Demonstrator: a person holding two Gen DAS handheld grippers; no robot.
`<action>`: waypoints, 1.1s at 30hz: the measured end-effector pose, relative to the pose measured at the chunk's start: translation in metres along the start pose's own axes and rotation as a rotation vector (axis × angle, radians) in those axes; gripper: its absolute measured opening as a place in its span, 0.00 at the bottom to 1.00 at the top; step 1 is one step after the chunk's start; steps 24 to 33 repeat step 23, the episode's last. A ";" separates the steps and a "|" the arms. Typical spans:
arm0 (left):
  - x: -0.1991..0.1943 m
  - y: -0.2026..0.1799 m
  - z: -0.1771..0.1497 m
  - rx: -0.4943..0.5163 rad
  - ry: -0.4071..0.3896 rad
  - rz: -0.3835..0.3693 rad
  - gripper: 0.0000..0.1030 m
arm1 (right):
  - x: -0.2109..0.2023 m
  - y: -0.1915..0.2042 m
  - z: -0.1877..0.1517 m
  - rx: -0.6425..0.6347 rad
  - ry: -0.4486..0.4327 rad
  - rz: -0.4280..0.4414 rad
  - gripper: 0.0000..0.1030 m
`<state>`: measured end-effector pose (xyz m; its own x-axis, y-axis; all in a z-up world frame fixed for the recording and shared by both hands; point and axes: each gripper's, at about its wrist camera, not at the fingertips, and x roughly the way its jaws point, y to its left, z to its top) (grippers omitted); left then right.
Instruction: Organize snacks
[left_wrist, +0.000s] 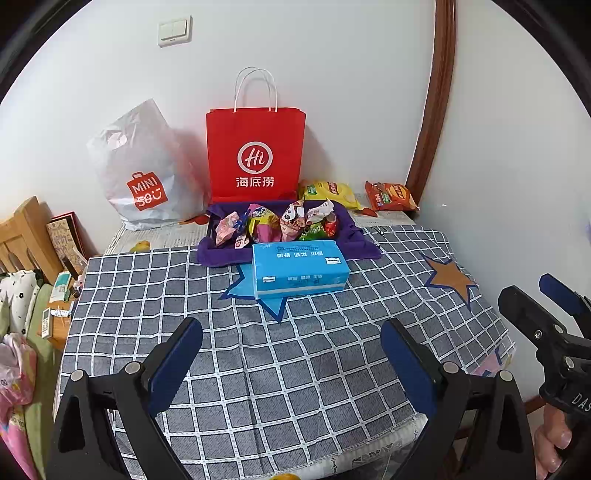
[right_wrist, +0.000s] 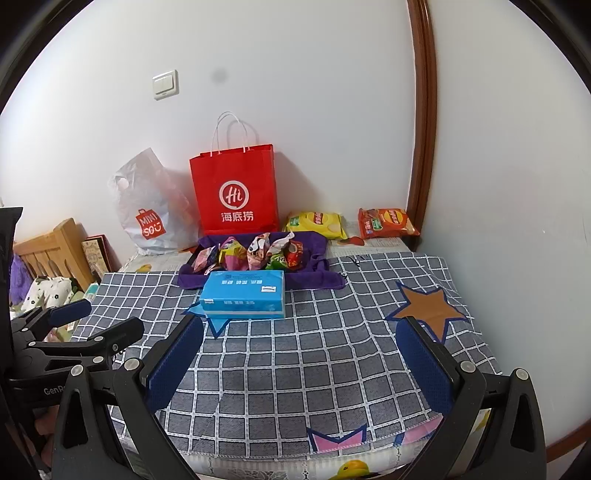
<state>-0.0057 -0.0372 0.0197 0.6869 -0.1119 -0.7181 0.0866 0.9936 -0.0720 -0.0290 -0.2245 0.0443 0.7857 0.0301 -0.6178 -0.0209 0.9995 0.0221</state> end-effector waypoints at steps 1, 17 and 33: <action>0.000 0.000 0.000 -0.002 0.000 -0.001 0.95 | 0.000 0.000 0.000 0.000 0.000 0.000 1.00; -0.001 0.002 0.000 -0.006 -0.001 -0.002 0.95 | -0.004 0.005 0.000 -0.012 -0.007 0.000 1.00; -0.001 0.006 0.003 -0.016 -0.007 0.003 0.95 | -0.005 0.006 0.000 -0.012 -0.009 0.003 1.00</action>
